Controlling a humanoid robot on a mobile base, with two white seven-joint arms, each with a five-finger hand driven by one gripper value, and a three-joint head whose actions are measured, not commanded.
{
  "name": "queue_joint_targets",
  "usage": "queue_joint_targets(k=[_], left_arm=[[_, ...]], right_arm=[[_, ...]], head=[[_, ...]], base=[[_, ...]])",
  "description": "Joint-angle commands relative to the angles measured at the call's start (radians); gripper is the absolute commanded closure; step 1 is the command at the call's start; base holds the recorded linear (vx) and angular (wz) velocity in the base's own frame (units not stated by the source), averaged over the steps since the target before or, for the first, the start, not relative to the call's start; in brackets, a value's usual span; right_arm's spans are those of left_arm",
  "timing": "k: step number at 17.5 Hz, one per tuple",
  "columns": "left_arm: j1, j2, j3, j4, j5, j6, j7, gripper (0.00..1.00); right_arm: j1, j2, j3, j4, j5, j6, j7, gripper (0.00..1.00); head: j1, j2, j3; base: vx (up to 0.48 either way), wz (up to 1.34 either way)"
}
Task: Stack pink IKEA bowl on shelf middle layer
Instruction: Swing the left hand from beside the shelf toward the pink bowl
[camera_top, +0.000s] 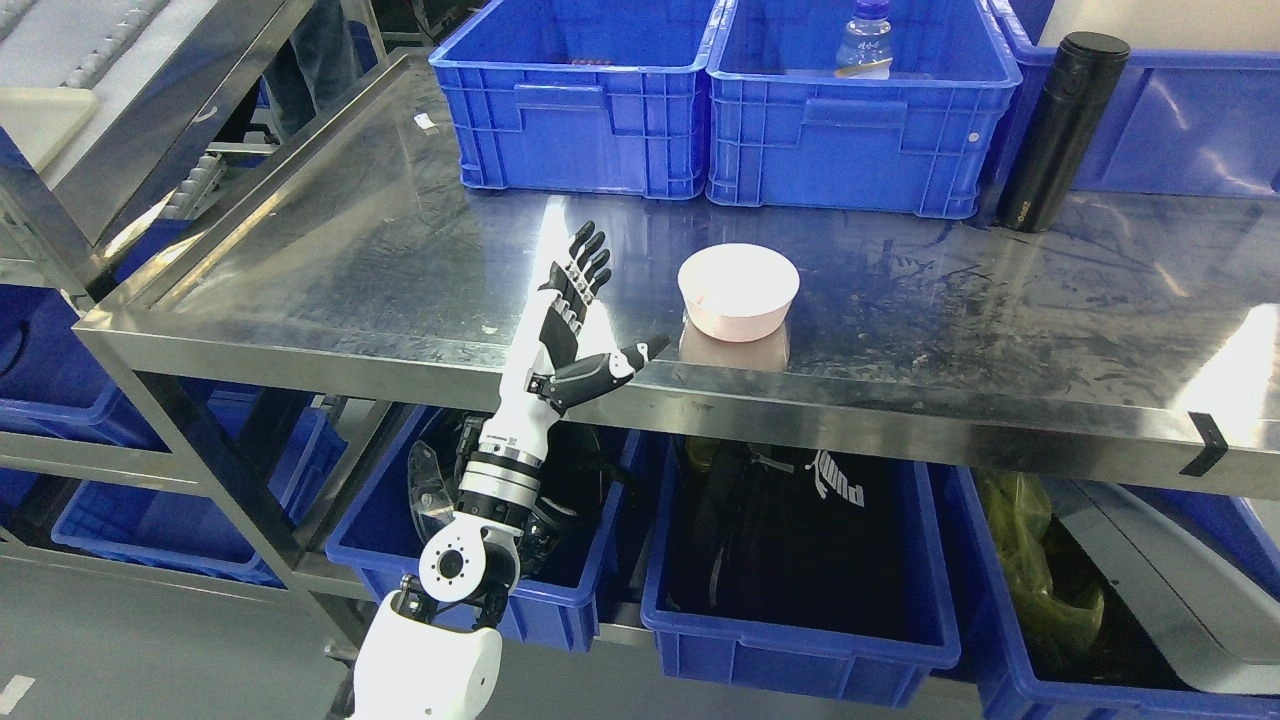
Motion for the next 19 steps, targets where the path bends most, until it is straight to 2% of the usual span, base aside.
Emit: queue_joint_targets(k=[1,3,4,5,7,11,14,16,18,19], left_arm=[[-0.004,0.017,-0.012,0.004,-0.012,-0.005,-0.012,0.00],[-0.039,0.017,0.003,0.006,-0.088,0.003,-0.087,0.00],[-0.076,0.044,0.023,0.021,-0.142,0.018,-0.116,0.00],[-0.125,0.128,0.035,0.037,-0.181,0.045,-0.133,0.00],[-0.189,0.236,0.016,0.029,-0.216,0.093,-0.180,0.04],[-0.430,0.245,-0.006,0.026,-0.553,0.121,-0.432,0.06],[-0.531,0.284,-0.110,0.026,-0.772,0.115,-0.567,0.07],[-0.556,0.249,-0.132,0.027,-0.842,0.096,-0.596,0.04],[-0.567,0.149,-0.139,0.038,-0.845,0.089,-0.641,0.00],[-0.570,0.137,-0.143,0.046,-0.847,0.092,-0.644,0.00]], right_arm=[[0.005,-0.017,0.000,-0.017,0.000,0.000,0.000,0.00],[0.003,-0.017,0.000,-0.017,0.000,0.000,0.000,0.00],[0.005,-0.017,0.000,-0.017,0.000,0.000,0.000,0.00],[0.005,-0.017,0.000,-0.017,0.000,0.000,0.000,0.00],[0.005,-0.017,0.000,-0.017,0.000,0.000,0.000,0.00],[0.003,-0.017,0.000,-0.017,0.000,0.000,0.000,0.00],[0.003,-0.017,0.000,-0.017,0.000,0.000,0.000,0.00],[0.005,-0.017,0.000,-0.017,0.000,0.000,0.000,0.00],[0.003,-0.017,0.000,-0.017,0.000,0.000,0.000,0.00],[0.003,-0.017,0.000,-0.017,0.000,0.000,0.000,0.00]], head=[[0.0000,0.000,0.000],[0.0000,0.000,0.000],[0.0000,0.000,0.000],[0.0000,0.000,0.000],[0.0000,0.000,0.000],[0.0000,0.000,0.000],[0.0000,0.000,0.000],[0.0000,0.000,0.000],[0.0000,0.000,0.000],[0.0000,0.000,0.000]], base=[[0.000,0.00],[0.000,0.00],[0.000,0.00],[0.000,0.00],[0.000,0.00],[0.000,0.00],[0.000,0.00],[0.000,0.00],[0.000,0.00],[0.000,0.00]])
